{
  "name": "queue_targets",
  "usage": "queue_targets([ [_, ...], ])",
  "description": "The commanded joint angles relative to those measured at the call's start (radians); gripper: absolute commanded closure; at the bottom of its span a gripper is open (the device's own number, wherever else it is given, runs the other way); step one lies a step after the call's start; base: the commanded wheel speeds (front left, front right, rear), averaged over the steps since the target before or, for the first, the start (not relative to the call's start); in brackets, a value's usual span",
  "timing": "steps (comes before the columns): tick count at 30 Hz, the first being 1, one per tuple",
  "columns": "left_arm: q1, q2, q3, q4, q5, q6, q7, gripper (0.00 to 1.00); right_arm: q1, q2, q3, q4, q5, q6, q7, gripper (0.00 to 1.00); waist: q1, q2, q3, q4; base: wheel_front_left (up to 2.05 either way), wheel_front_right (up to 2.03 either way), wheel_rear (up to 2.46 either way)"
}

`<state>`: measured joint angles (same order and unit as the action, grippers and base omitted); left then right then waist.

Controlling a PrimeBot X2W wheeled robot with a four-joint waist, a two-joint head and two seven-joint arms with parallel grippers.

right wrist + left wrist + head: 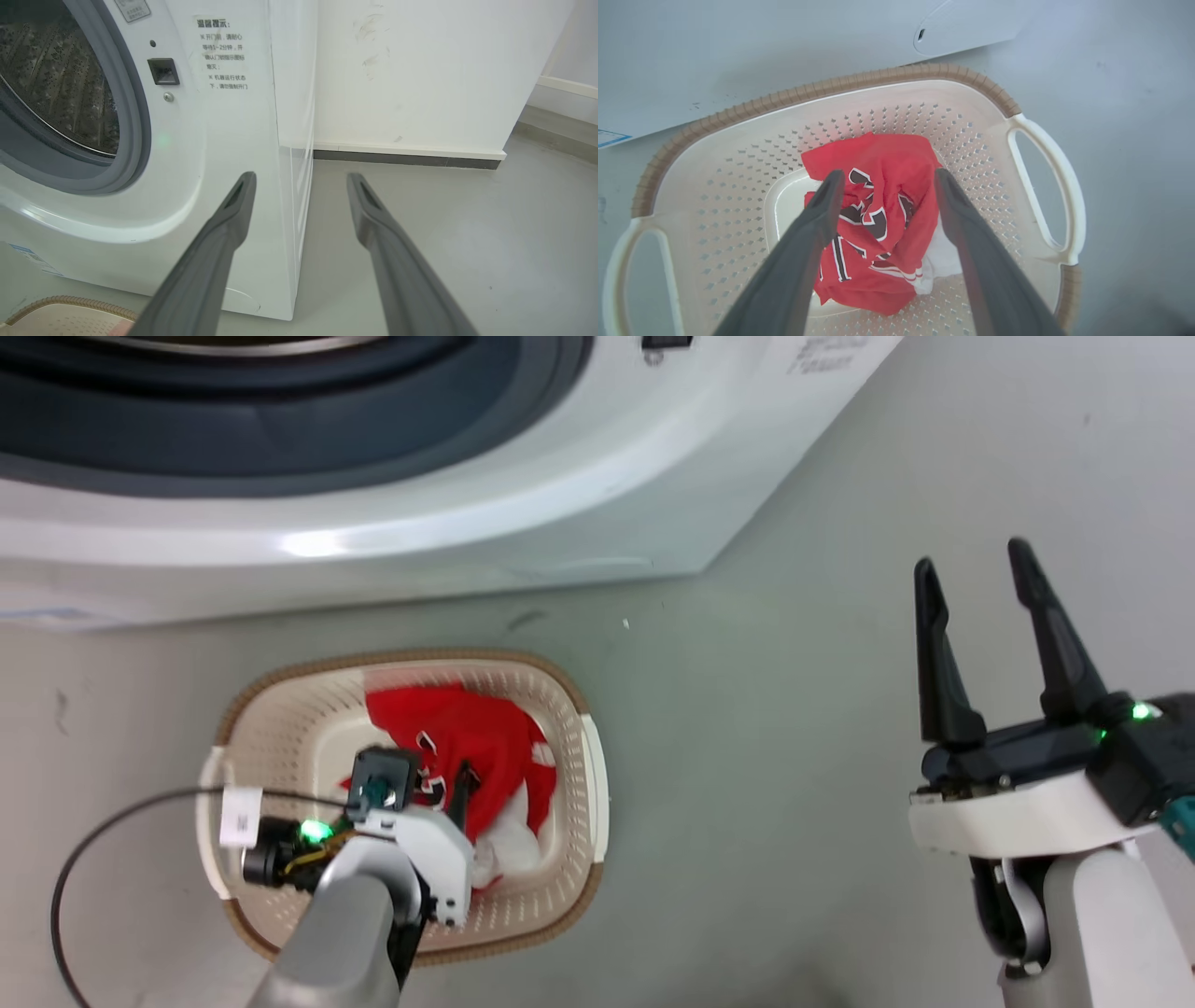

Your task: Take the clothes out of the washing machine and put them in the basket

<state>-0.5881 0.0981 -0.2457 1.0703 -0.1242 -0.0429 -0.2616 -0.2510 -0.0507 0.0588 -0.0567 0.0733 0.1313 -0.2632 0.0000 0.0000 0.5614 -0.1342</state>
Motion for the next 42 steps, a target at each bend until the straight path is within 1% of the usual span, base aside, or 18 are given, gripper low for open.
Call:
queue_targets([
  [1,0.035,0.004,0.007,-0.027,-0.001,0.008,-0.004,0.0,0.019,0.001,0.001,0.006,-0.006,-0.001,-0.002,0.0,0.0,0.0,-0.071,0.021,0.0,0.0,0.0],
  [6,0.144,0.005,0.05,-0.193,-0.014,0.027,-0.005,0.0,0.068,0.001,0.005,0.022,-0.016,-0.001,-0.002,0.0,0.0,0.0,-0.165,0.037,0.0,0.0,0.0],
  [14,0.297,-0.006,0.128,-0.459,0.003,0.065,-0.005,0.0,0.142,0.001,0.007,0.045,-0.019,-0.001,-0.002,0.0,0.0,0.0,-0.291,0.055,0.0,0.0,0.0],
  [22,0.435,-0.03,0.202,-0.705,0.033,0.1,-0.004,0.0,0.206,0.001,0.003,0.059,-0.025,-0.001,-0.002,0.0,0.0,0.0,-0.399,0.065,0.0,0.0,0.0],
  [29,0.546,-0.042,0.246,-0.882,0.045,0.126,-0.004,0.0,0.254,0.001,-0.005,0.063,-0.025,-0.001,-0.002,0.0,0.0,0.0,-0.47,0.068,0.0,0.0,0.0],
  [35,0.626,-0.047,0.25,-0.987,0.06,0.139,-0.004,0.0,0.297,0.001,-0.011,0.066,-0.026,-0.001,-0.002,0.0,0.0,0.0,-0.522,0.073,0.0,0.0,0.0],
  [42,0.673,-0.048,0.24,-1.03,0.056,0.142,-0.004,0.0,0.326,0.001,-0.018,0.067,-0.022,-0.001,-0.002,0.0,0.0,0.0,-0.551,0.082,0.0,0.0,0.0],
])
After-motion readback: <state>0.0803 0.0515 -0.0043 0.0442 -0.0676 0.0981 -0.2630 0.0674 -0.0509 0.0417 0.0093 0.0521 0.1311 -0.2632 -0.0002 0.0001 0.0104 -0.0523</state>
